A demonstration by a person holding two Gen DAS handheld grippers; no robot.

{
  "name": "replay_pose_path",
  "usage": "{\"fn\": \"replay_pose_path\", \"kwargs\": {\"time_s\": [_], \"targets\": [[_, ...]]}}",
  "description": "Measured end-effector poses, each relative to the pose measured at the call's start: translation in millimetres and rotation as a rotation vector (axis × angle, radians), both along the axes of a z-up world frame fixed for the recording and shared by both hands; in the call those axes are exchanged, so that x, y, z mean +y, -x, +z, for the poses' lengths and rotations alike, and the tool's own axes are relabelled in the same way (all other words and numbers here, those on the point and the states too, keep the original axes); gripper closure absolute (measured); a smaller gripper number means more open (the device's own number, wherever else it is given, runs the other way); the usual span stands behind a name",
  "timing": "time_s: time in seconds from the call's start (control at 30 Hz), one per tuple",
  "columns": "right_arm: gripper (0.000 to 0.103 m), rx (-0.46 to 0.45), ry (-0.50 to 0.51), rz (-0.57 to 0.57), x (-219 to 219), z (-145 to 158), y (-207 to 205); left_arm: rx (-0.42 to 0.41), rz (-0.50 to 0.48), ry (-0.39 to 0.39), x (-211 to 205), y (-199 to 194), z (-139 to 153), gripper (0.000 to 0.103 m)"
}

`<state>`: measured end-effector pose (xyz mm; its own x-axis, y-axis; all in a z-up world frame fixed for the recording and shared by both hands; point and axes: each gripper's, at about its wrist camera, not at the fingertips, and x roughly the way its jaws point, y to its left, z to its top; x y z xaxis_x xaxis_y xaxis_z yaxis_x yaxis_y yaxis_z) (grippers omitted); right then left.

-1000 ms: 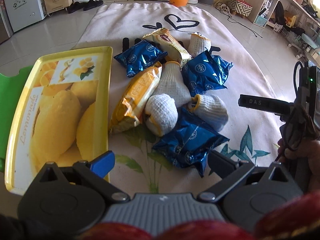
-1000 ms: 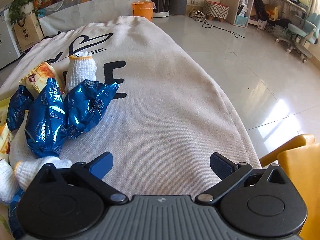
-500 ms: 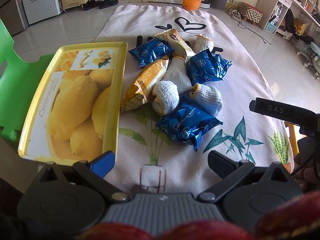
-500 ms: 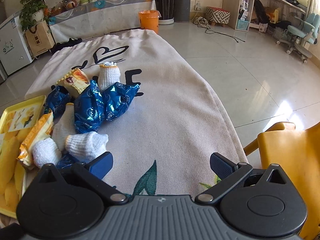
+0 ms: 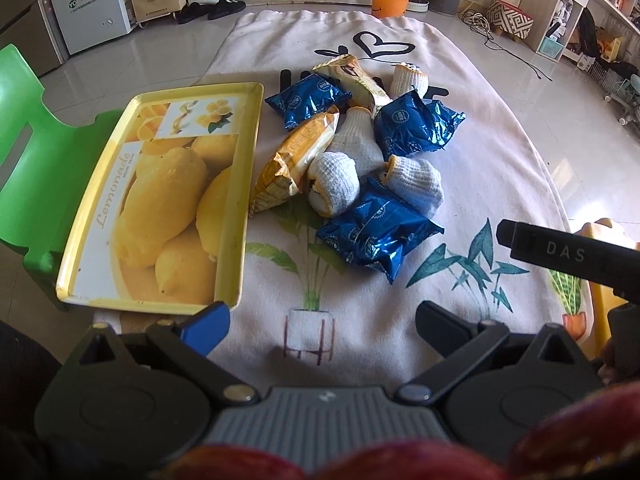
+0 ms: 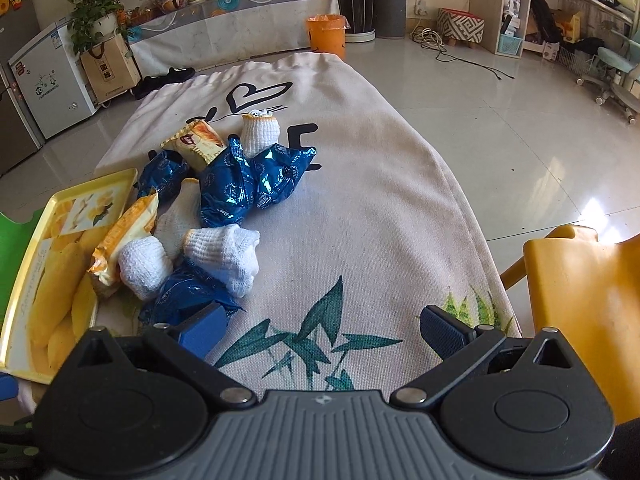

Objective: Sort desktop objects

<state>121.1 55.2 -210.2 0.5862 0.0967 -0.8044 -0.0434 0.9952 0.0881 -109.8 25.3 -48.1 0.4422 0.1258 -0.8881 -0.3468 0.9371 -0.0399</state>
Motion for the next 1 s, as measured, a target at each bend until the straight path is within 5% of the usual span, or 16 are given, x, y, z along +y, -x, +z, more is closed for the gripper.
{"fn": "replay_pose_path", "kwargs": {"time_s": [1.0], "targets": [[0.0, 0.033, -0.042, -0.03, -5, -3, -1, 0.02, -0.034, -0.135, -32, 10, 20, 0.0]]}}
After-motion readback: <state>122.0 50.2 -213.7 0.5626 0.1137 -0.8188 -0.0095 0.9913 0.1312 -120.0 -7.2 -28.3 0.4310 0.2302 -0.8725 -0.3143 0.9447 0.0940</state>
